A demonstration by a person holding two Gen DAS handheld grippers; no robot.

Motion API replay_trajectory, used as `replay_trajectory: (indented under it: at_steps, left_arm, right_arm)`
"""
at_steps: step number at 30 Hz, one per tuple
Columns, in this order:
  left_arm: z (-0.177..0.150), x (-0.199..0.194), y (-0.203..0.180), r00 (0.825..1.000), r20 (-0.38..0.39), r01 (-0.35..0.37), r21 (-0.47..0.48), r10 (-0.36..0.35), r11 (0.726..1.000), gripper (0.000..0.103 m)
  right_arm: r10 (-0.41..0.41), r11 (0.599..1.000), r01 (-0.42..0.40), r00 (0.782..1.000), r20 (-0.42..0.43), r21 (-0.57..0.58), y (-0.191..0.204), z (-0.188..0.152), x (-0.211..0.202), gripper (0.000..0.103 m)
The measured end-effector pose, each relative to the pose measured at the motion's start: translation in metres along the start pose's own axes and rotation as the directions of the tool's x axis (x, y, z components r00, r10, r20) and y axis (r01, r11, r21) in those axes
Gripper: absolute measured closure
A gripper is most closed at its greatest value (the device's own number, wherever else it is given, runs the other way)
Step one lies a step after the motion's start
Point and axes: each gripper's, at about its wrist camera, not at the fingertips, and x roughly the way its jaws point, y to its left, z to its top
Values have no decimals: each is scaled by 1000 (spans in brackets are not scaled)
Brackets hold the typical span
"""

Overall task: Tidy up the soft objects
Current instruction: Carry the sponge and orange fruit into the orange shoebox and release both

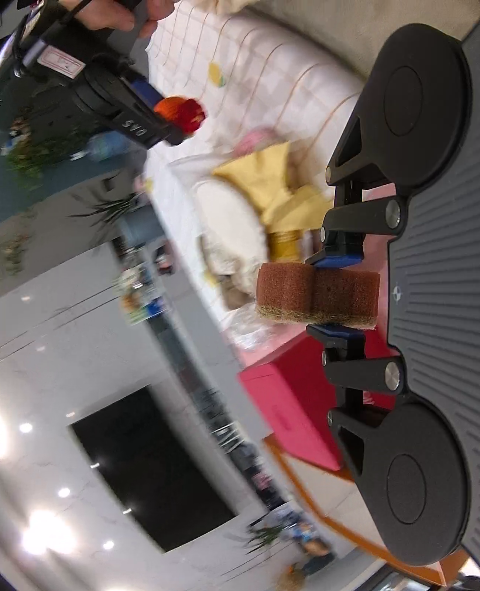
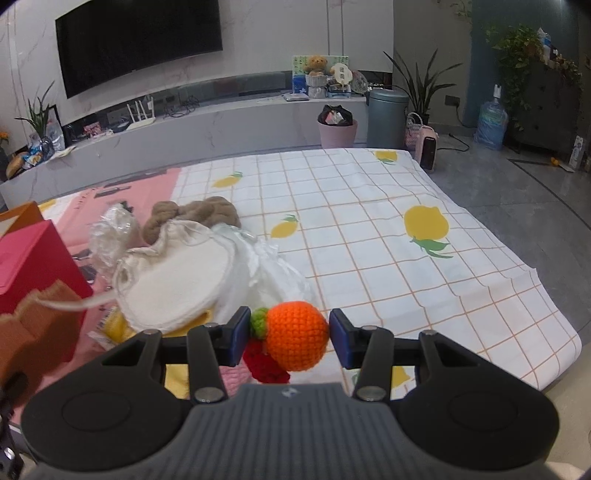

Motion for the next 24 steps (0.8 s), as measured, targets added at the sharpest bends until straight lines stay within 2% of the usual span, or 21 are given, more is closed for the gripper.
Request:
replay_trajectory:
  at_steps: [2,4,5,8,13,17,24]
  left_arm:
    - [2,-1,11,993,-95,73,-44,-77,996,69]
    - [-1,-4,27,974,-158,144,-121,-162,982,69]
    - [-2,-7,34,970,-170,153,-131,-174,979,69]
    - [-4,-17,48,972,-181,131,-117,-151,984,69]
    - [-5,-41,79,967,-183,146,-169,-177,975,69]
    - [-3,-61,104,972,-162,133,-215,-169,968,69]
    - [4,-96,151,994,-24,93,-273,-103,957,69]
  right_arm:
    - [3,1000,-3,1000,11,-11,3,0,-6,57]
    - [8,1000,-8,1000,17,-12,5,-1,-11,57]
    - [10,1000,-10,1000,19,-9,5,-1,-14,57]
    - [18,1000,-18,999,27,3,5,0,-21,57]
    - [21,1000,-21,999,39,9,6,0,-29,57]
    - [42,999,-44,998,45,26,10,-1,-38,57]
    - [83,993,-93,989,124,76,31,9,-82,57]
